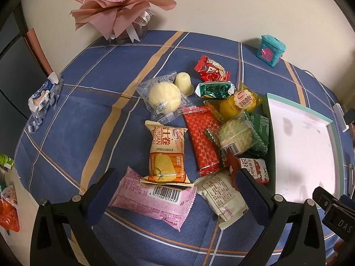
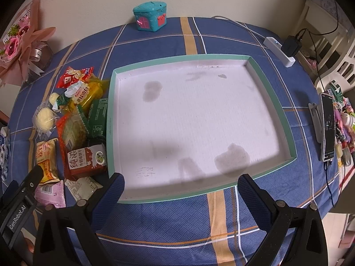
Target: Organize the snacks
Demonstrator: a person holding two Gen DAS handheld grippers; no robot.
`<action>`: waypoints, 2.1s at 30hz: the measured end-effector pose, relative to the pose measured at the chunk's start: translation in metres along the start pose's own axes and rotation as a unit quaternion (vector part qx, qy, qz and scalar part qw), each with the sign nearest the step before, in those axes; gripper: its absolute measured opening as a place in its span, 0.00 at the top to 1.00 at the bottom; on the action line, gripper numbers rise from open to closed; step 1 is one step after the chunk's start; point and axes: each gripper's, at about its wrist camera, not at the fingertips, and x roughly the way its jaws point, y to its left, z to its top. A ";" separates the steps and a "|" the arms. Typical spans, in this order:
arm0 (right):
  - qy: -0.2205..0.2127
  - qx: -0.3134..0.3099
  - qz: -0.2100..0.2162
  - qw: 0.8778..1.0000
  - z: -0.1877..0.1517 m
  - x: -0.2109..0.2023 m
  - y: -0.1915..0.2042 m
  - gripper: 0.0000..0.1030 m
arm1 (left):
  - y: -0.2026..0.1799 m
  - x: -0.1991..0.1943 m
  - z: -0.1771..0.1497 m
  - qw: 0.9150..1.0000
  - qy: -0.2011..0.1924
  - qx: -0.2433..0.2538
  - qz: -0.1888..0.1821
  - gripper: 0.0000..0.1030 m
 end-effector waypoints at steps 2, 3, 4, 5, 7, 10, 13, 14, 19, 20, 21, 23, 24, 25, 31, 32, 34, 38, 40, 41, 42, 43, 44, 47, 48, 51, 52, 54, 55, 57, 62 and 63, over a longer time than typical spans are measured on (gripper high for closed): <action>0.001 0.001 0.000 1.000 -0.001 0.001 0.000 0.00 | 0.000 0.000 0.000 1.000 0.000 0.000 0.000 0.00; 0.002 0.001 0.000 1.000 -0.001 0.001 0.001 0.00 | 0.000 0.000 0.000 1.000 0.000 0.000 0.000 0.00; 0.002 0.001 0.000 1.000 -0.001 0.001 0.001 0.00 | 0.000 0.000 0.000 1.000 0.000 0.000 0.000 0.00; 0.003 0.002 0.000 1.000 -0.001 0.001 0.002 0.00 | 0.001 0.000 0.000 1.000 0.001 0.000 0.001 0.00; 0.003 0.002 0.001 1.000 -0.001 0.002 0.003 0.00 | 0.004 0.000 0.001 1.000 0.002 -0.002 0.001 0.00; 0.004 0.000 0.002 1.000 0.000 0.003 0.006 0.00 | 0.008 -0.001 0.002 1.000 0.002 -0.005 0.003 0.00; 0.004 -0.005 0.002 1.000 0.000 0.002 0.012 0.00 | 0.014 -0.001 0.003 1.000 0.003 -0.011 0.002 0.00; 0.003 -0.008 0.002 1.000 -0.001 0.002 0.015 0.00 | 0.017 -0.001 0.004 1.000 0.004 -0.014 0.002 0.00; -0.005 -0.032 0.033 0.999 -0.002 -0.003 0.036 0.00 | 0.042 0.004 0.005 0.999 0.013 -0.051 0.006 0.00; -0.005 -0.040 0.044 0.998 -0.003 -0.003 0.043 0.00 | 0.050 0.006 0.005 0.998 0.017 -0.063 0.009 0.00; -0.004 -0.051 0.053 0.997 -0.004 -0.003 0.051 0.00 | 0.055 0.007 0.005 0.997 0.021 -0.071 0.011 0.00; -0.001 -0.073 0.066 0.995 -0.008 -0.002 0.067 0.00 | 0.067 0.012 0.004 0.996 0.030 -0.087 0.012 0.00; 0.004 -0.086 0.073 0.994 -0.011 0.000 0.077 0.00 | 0.071 0.015 0.003 0.995 0.035 -0.092 0.013 0.00; 0.008 -0.094 0.077 0.993 -0.013 0.002 0.083 0.00 | 0.075 0.018 0.002 0.994 0.040 -0.099 0.014 0.00; 0.025 -0.156 0.101 0.982 -0.028 0.017 0.126 0.00 | 0.082 0.032 -0.001 0.992 0.066 -0.111 -0.006 0.00; 0.031 -0.163 0.103 0.981 -0.030 0.021 0.131 0.00 | 0.080 0.034 -0.001 0.992 0.071 -0.108 -0.009 0.00; 0.035 -0.167 0.105 0.980 -0.032 0.028 0.137 0.00 | 0.078 0.037 -0.002 0.991 0.080 -0.109 -0.017 0.00; 0.037 -0.166 0.116 0.978 -0.035 0.036 0.140 0.00 | 0.075 0.043 -0.003 0.989 0.094 -0.113 -0.032 0.00; 0.027 -0.172 0.110 0.979 -0.037 0.036 0.142 0.02 | 0.073 0.047 -0.004 0.988 0.102 -0.110 -0.034 0.00; 0.022 -0.176 0.111 0.978 -0.038 0.035 0.144 0.05 | 0.072 0.049 -0.005 0.988 0.106 -0.110 -0.034 0.00; 0.023 -0.178 0.115 0.977 -0.034 0.039 0.144 0.10 | 0.071 0.051 -0.006 0.987 0.111 -0.112 -0.032 0.00; 0.026 -0.177 0.123 0.976 -0.032 0.040 0.145 0.12 | 0.071 0.054 -0.006 0.986 0.114 -0.114 -0.030 0.00; 0.029 -0.176 0.127 0.976 -0.031 0.041 0.145 0.13 | 0.072 0.055 -0.007 0.986 0.118 -0.118 -0.029 0.00; 0.027 -0.181 0.125 0.975 -0.029 0.047 0.151 0.16 | 0.075 0.058 -0.010 0.983 0.123 -0.132 -0.029 0.00; 0.026 -0.183 0.127 0.975 -0.029 0.049 0.154 0.16 | 0.077 0.058 -0.012 0.982 0.126 -0.137 -0.029 0.00; 0.037 -0.187 0.122 0.974 -0.030 0.058 0.155 0.16 | 0.080 0.063 -0.017 0.977 0.140 -0.156 -0.035 0.00; 0.040 -0.189 0.120 0.974 -0.031 0.061 0.156 0.16 | 0.081 0.065 -0.019 0.976 0.144 -0.161 -0.039 0.00; 0.039 -0.197 0.113 0.973 -0.033 0.064 0.156 0.16 | 0.081 0.071 -0.023 0.971 0.156 -0.173 -0.053 0.00; 0.038 -0.200 0.113 0.973 -0.033 0.064 0.158 0.17 | 0.081 0.074 -0.025 0.969 0.162 -0.178 -0.058 0.00; 0.043 -0.204 0.113 0.971 -0.035 0.068 0.160 0.18 | 0.080 0.078 -0.027 0.966 0.170 -0.184 -0.067 0.00; 0.052 -0.212 0.103 0.970 -0.040 0.083 0.166 0.24 | 0.079 0.089 -0.033 0.962 0.175 -0.196 -0.074 0.01; 0.048 -0.215 0.101 0.970 -0.040 0.083 0.167 0.24 | 0.078 0.091 -0.032 0.963 0.173 -0.195 -0.073 0.02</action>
